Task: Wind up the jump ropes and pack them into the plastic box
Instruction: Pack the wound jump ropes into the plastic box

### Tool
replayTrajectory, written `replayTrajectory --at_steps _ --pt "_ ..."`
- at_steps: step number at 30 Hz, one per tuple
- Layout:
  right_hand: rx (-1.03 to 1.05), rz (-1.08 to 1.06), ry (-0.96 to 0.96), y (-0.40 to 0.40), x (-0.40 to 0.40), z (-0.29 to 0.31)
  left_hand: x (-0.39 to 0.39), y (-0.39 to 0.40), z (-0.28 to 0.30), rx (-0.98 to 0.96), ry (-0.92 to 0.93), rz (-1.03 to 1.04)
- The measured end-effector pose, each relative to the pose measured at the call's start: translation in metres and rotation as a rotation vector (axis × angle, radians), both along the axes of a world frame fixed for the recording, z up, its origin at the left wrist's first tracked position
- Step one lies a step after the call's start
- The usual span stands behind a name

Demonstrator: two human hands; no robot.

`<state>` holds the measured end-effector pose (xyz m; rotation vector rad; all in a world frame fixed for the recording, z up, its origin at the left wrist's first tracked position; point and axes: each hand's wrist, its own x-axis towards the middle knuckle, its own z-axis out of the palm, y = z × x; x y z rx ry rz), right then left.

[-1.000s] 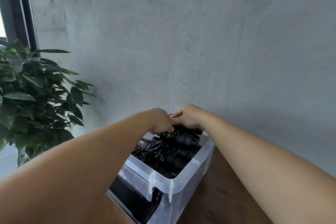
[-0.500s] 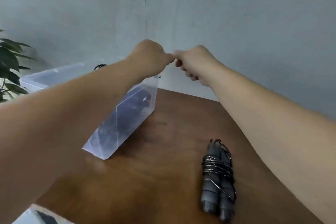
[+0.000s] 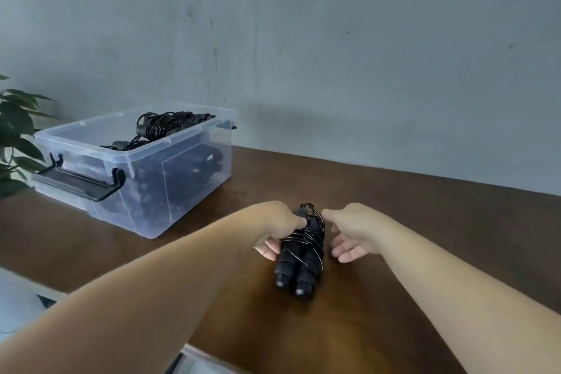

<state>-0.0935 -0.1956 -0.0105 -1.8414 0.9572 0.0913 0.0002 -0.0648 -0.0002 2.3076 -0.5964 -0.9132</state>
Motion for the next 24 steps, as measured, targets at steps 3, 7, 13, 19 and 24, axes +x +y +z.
replayTrajectory --at_steps 3,7,13,19,24 --pt "0.172 0.02 -0.031 0.017 -0.008 -0.003 -0.008 0.002 -0.005 -0.066 0.062 0.06" --pt "0.126 0.004 -0.078 0.025 -0.009 0.003 -0.01 0.004 0.004 -0.135 0.072 0.102" --pt "-0.01 -0.013 -0.262 0.019 0.015 0.06 0.006 0.007 0.062 -0.378 -0.006 0.143" --pt "-0.124 0.047 -0.487 0.038 0.082 0.143 0.056 0.029 0.134 -0.66 -0.185 0.25" --pt "-0.206 0.168 -0.627 0.076 0.172 0.195 0.123 0.072 0.173 -0.827 -0.301 0.426"
